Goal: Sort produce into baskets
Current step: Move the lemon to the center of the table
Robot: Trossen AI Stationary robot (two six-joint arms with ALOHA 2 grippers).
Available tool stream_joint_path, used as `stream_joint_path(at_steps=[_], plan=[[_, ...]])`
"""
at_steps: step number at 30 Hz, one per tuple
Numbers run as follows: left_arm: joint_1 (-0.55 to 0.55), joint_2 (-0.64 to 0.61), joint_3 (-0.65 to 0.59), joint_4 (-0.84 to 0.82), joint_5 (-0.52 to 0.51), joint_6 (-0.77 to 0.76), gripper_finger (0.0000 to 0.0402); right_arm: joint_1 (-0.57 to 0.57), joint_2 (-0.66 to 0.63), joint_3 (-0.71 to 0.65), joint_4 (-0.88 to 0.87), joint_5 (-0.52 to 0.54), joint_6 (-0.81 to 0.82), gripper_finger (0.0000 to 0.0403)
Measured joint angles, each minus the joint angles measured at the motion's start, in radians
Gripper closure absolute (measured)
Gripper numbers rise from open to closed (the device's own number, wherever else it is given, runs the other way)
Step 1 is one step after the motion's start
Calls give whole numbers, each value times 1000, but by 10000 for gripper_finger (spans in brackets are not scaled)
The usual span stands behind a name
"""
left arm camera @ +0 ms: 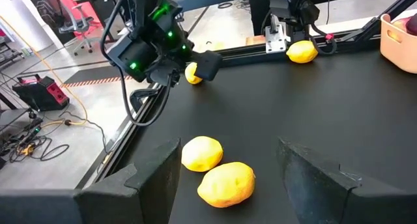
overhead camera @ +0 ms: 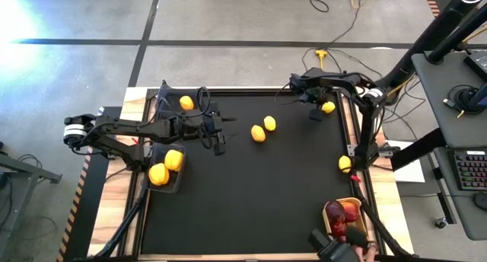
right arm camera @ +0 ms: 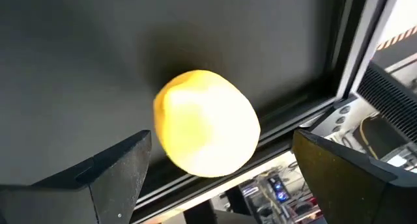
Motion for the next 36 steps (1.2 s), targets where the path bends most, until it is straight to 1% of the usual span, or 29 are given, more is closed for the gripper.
stream_joint_path(at_steps=[8,11,19,27,32,36], plan=[[0,0,0,0,0,0,171,-18,54,15,-1,38,55,40],[0,0,0,1,0,0,171,-17,53,24,0,31,102,53],[0,0,1,5,0,-7,171,-1,53,56,3,18,118,135],[-1,-9,2,5,3,-16,171,20,47,89,-17,16,138,244],[-1,-17,2,2,3,-19,171,53,40,158,-98,9,138,314],[-1,-20,2,-19,3,-11,171,77,39,210,-157,-37,139,357]])
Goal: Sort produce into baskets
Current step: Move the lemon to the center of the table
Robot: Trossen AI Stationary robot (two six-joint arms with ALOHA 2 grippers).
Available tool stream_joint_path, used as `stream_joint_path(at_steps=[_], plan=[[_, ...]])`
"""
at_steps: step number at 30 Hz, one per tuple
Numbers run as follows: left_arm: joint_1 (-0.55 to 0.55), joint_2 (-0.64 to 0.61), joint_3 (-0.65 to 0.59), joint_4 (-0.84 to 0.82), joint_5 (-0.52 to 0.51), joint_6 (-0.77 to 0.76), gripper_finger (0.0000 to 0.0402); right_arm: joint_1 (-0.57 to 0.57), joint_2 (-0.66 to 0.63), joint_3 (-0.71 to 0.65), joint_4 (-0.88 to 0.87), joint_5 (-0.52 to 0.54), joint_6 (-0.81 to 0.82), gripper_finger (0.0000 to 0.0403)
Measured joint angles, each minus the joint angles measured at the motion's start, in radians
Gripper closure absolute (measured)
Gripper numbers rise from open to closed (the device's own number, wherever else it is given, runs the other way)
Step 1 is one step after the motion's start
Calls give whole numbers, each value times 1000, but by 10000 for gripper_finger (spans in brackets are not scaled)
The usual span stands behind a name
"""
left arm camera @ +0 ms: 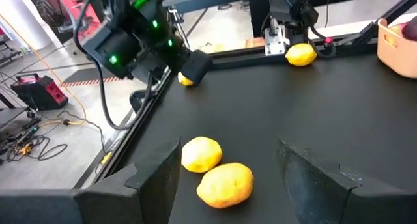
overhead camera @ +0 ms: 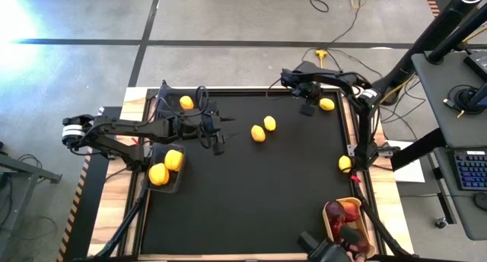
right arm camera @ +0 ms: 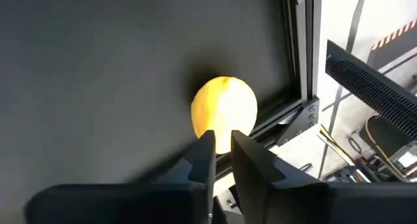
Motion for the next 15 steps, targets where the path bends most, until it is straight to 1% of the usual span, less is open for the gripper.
stream_joint_path(at_steps=[4,8,11,13,15], plan=[[0,-16,0,-21,0,1,171,7,0,19,-25,-3,0,381],[0,-34,0,-39,0,2,171,0,0,16,-33,0,11,384],[0,-42,0,-53,0,3,171,-31,0,15,-34,-33,23,355],[0,-43,0,-54,0,3,171,-66,0,15,-34,-78,52,320],[0,-42,0,-54,0,3,171,-101,0,15,-32,-100,86,274]])
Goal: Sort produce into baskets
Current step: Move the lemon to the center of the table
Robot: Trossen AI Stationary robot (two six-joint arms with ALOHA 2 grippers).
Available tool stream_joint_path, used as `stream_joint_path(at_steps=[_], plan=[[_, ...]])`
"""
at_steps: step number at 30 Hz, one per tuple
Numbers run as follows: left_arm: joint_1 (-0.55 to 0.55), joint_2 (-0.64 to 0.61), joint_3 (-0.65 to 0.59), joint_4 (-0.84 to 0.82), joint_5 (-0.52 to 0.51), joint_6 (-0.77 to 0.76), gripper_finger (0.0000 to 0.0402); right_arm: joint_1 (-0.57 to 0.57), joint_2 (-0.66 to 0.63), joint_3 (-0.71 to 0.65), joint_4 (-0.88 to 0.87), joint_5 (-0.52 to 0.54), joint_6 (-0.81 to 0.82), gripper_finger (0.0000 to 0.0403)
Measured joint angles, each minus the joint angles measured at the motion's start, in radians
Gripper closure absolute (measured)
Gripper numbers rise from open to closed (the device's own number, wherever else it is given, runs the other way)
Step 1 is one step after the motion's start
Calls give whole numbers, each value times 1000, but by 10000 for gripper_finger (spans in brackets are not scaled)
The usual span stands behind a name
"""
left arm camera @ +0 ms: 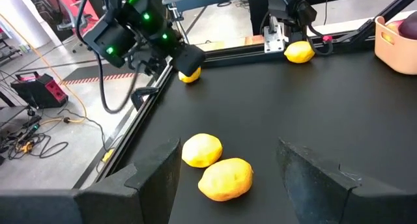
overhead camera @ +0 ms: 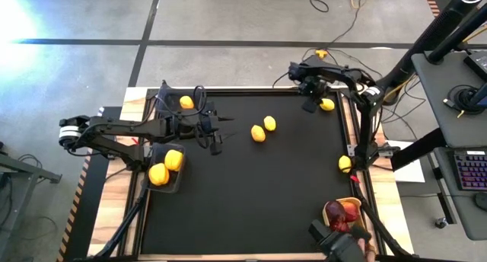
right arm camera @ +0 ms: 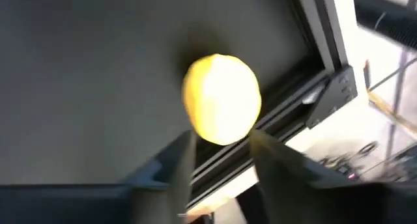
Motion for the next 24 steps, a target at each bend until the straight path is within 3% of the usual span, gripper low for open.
stream_joint_path(at_steps=[7,12,17,24], plan=[[0,1,0,1,0,0,171,-80,0,-9,67,-77,60,114],[0,1,0,1,0,0,171,-103,0,-42,141,-92,44,47],[0,1,0,1,0,0,171,-133,0,-109,143,-81,53,48],[0,1,-1,1,0,0,171,-128,2,-149,202,-115,53,105]])
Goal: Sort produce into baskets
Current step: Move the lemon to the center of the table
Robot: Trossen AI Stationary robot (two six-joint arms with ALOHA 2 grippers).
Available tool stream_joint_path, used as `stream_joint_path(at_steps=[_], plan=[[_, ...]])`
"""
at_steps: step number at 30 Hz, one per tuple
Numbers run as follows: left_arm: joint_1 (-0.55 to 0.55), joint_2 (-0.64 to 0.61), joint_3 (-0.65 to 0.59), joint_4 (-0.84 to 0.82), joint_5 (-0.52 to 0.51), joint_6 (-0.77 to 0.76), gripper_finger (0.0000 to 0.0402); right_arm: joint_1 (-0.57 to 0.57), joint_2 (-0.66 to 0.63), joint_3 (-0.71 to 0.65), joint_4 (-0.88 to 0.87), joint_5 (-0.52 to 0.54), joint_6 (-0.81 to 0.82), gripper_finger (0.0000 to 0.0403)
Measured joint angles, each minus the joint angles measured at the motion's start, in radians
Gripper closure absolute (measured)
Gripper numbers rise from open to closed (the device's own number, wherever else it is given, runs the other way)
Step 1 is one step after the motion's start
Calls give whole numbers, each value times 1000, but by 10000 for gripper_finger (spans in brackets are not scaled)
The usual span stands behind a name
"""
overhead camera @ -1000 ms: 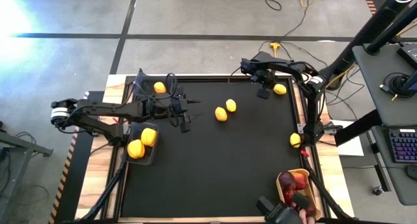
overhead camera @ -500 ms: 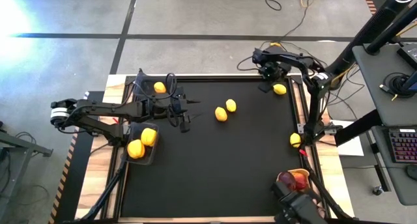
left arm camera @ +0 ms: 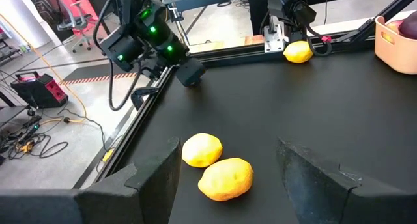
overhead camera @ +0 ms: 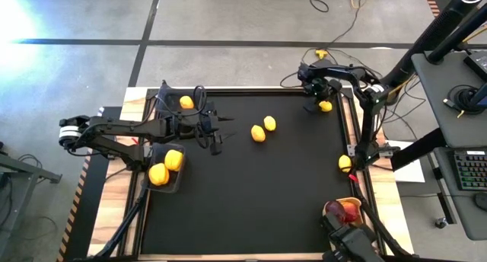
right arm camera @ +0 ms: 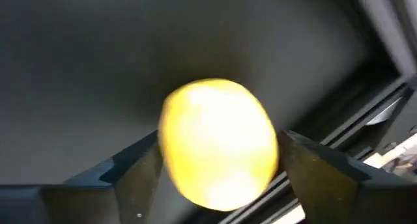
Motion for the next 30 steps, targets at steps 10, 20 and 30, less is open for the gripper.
stream_joint_path(at_steps=[10,20,30], plan=[[0,0,0,0,0,5,171,10,0,9,16,-10,58,164],[0,0,0,1,0,5,171,112,-1,160,-136,-9,56,199],[-4,-5,0,2,1,6,171,436,-2,290,-225,-15,112,205]])
